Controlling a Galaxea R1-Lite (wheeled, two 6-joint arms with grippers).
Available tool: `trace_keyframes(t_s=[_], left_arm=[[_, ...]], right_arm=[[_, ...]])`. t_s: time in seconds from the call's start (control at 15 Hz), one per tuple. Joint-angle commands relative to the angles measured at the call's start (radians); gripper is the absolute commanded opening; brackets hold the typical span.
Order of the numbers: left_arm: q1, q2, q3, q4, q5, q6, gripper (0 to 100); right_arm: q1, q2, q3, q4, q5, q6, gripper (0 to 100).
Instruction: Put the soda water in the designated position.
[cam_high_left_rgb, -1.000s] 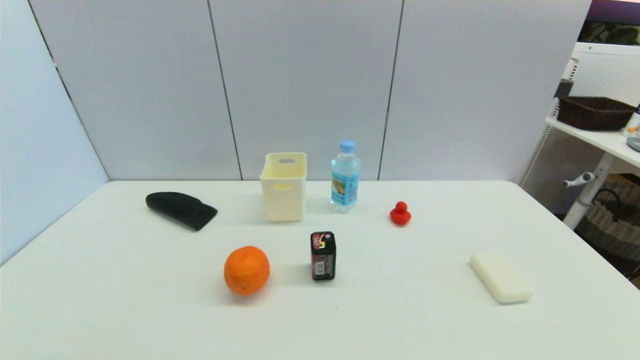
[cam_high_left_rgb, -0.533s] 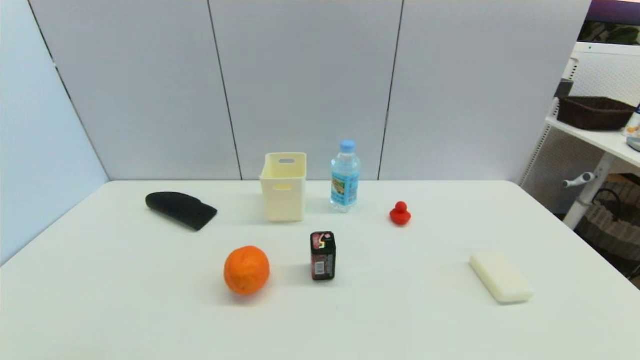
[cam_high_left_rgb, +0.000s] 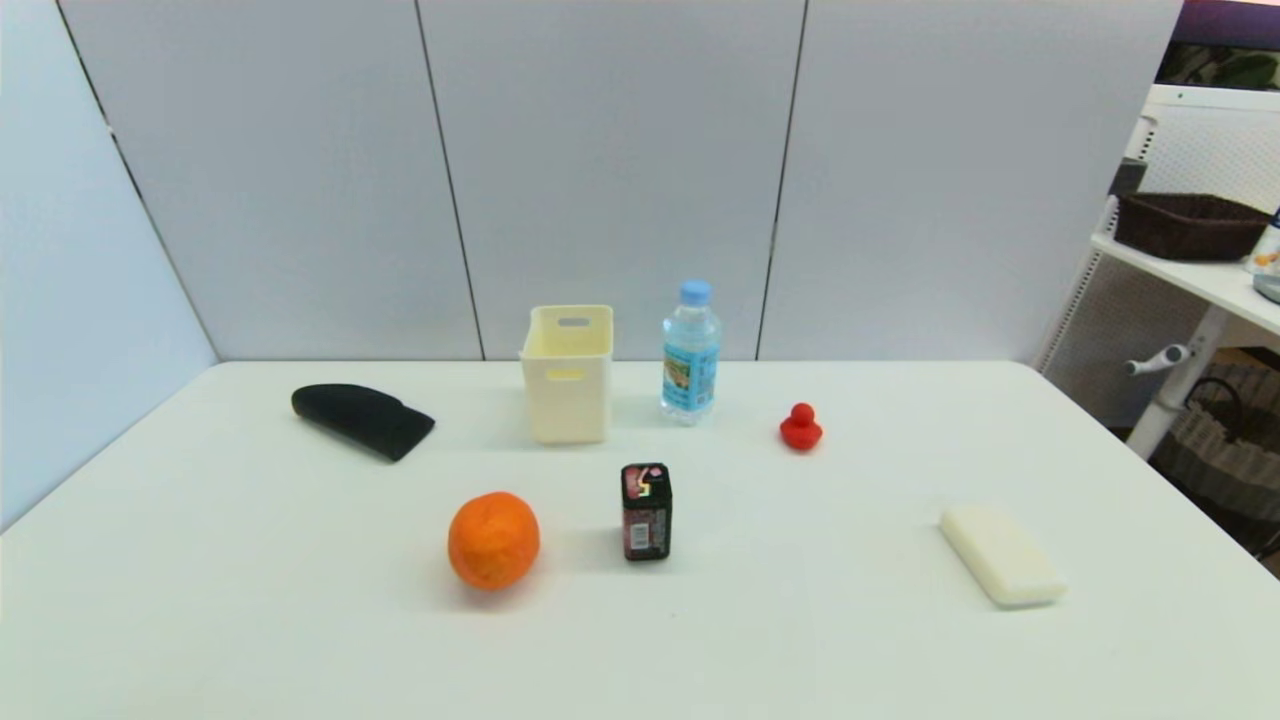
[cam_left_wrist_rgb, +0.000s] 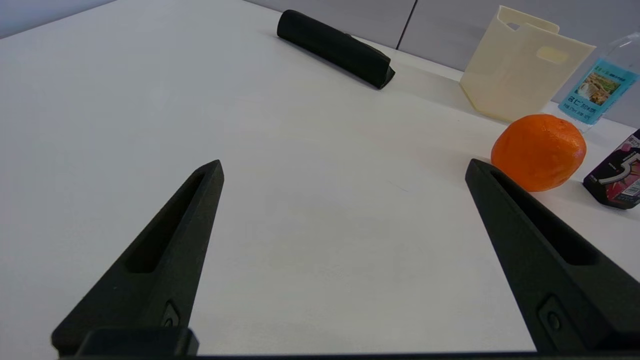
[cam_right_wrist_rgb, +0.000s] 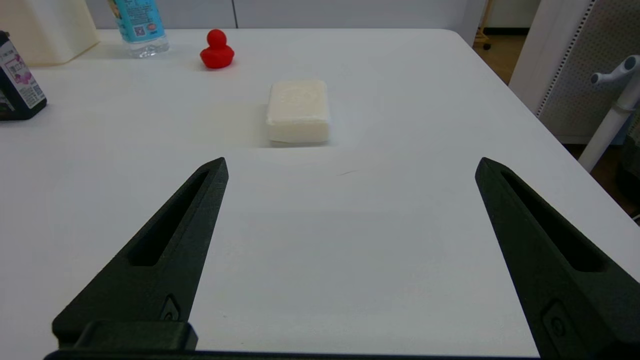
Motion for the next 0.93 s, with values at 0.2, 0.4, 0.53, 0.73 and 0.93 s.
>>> trace_keyframes(t_s=[0.2, 0.4, 0.53, 0.73, 0.93], left_arm=[[0.0, 0.0, 0.0, 0.0, 0.0, -0.002, 100], [0.0, 0.0, 0.0, 0.0, 0.0, -0.002, 100], [0.0, 0.0, 0.0, 0.0, 0.0, -0.002, 100], [0.0, 0.0, 0.0, 0.0, 0.001, -0.002, 100], [0.0, 0.0, 0.0, 0.0, 0.001, -0.002, 100]], right_arm=[[0.002, -0.002, 0.0, 0.0, 0.0, 0.001, 100], [0.0, -0.002, 0.0, -0.002, -0.002, 0.005, 100], [0.0, 0.001, 0.0, -0.002, -0.002, 0.005, 100], [0.0, -0.002, -0.001, -0.002, -0.002, 0.005, 100], [0.0, -0.002, 0.0, -0.002, -0.002, 0.005, 100]])
